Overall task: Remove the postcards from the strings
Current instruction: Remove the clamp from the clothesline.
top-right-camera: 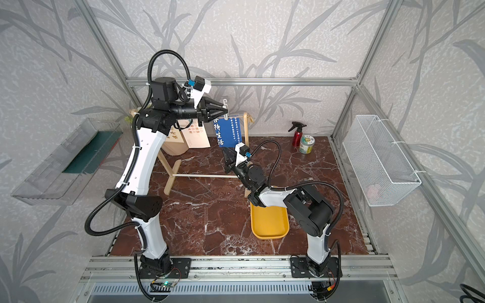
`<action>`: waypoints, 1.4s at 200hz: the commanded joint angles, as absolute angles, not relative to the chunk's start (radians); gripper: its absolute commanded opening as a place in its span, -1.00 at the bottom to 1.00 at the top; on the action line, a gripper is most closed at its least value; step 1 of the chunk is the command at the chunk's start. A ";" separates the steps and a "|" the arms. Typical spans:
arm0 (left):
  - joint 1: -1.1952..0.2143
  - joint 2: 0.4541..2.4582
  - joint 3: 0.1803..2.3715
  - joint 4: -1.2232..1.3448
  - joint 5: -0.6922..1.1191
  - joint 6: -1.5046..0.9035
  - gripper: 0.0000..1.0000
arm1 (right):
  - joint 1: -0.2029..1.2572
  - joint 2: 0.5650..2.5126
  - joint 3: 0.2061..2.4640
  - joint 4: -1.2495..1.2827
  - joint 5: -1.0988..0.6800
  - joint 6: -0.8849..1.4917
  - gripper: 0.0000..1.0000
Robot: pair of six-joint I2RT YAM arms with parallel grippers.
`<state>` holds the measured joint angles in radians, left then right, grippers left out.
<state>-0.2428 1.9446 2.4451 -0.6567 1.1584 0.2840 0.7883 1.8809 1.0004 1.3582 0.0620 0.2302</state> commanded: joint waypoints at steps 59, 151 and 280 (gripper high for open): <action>-0.249 1.920 2.442 -0.633 1.183 0.287 -1.00 | 0.810 1.914 0.932 1.407 0.005 0.162 -0.69; -0.247 1.910 2.434 -0.657 1.161 0.308 -1.00 | 0.932 1.777 0.717 1.405 0.012 0.071 -0.74; -0.254 1.859 2.482 -0.466 1.130 0.100 -1.00 | 0.942 1.506 0.537 1.244 0.089 0.039 -0.67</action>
